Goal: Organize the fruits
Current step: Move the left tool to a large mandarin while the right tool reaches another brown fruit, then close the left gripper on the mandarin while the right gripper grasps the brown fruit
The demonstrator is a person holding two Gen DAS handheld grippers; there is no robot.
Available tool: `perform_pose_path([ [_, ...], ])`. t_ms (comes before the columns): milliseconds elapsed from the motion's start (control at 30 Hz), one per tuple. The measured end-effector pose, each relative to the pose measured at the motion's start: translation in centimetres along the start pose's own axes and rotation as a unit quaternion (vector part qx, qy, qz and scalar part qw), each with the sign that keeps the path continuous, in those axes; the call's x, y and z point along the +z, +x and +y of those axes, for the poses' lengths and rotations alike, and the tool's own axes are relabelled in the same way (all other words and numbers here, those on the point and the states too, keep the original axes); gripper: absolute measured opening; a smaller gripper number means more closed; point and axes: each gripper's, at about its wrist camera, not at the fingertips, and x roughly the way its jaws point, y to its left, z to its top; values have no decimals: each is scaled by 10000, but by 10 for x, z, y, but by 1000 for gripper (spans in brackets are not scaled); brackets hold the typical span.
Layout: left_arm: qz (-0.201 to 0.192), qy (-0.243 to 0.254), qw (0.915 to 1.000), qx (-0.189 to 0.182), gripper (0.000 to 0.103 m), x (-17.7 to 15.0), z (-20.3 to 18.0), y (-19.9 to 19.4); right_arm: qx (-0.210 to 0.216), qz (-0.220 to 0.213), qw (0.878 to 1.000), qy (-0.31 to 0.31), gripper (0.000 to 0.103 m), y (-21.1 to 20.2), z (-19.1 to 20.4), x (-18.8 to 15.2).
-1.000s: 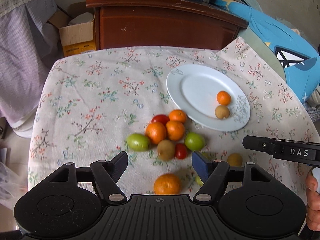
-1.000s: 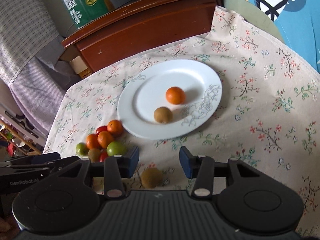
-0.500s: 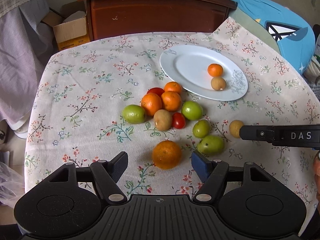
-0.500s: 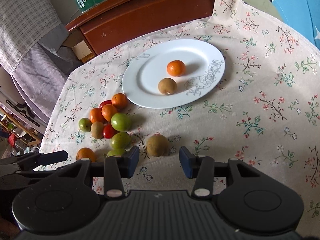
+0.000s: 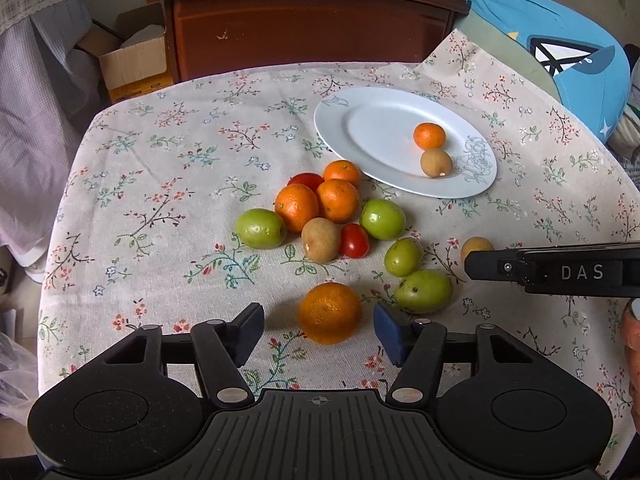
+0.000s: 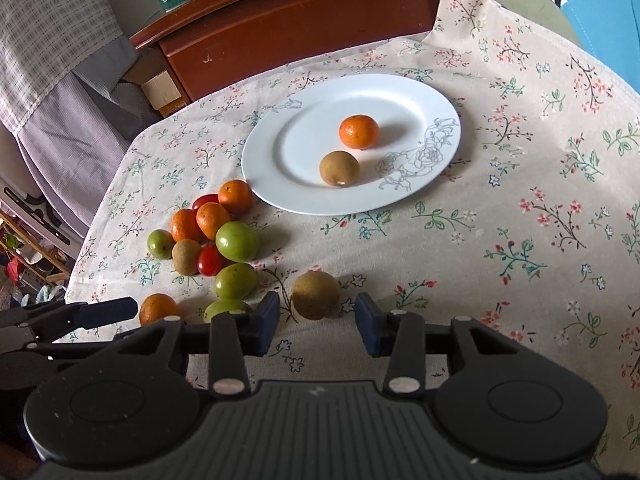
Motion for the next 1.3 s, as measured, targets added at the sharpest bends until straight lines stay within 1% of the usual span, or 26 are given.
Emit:
perform_pose_path([
  [100, 36, 52, 10000, 14, 51, -1, -2, 3, -13, 6, 10000, -6, 33, 2, 0, 0],
  [167, 17, 142, 9999, 61, 48, -1, -4, 4, -14, 9, 10000, -18, 30, 3, 0, -1],
  [267, -17, 236, 9997, 89, 40, -2, -6, 4, 19, -4, 10000, -36, 27, 4, 0, 0],
  [300, -24, 227, 9997, 71, 34, -2, -6, 4, 21, -9, 10000, -41, 27, 4, 1, -1],
  [333, -30, 215, 9997, 55, 31, -2, -6, 3, 15, -18, 10000, -58, 26, 4, 1, -1],
  [633, -26, 123, 9999, 15, 31, -1, -4, 3, 3, -33, 10000, -69, 26, 4, 2, -1],
  [800, -25, -158, 9998, -123, 31, 1, 1, 2, 20, -72, 10000, -6, 26, 2, 1, 0],
  [900, -99, -249, 9995, -182, 31, 6, 2, 0, 80, -170, 9998, 60, 26, -2, 0, 3],
  [1067, -264, -354, 9982, -395, 31, 17, 1, -8, 171, -322, 9992, 152, 26, -10, -1, 11],
  [1200, -449, -390, 9973, -439, 31, 30, 0, -16, 278, -530, 9980, 227, 26, -21, -3, 21],
  [1300, -512, -428, 9962, -556, 31, 42, 2, -20, 356, -658, 9968, 277, 26, -29, -5, 29],
])
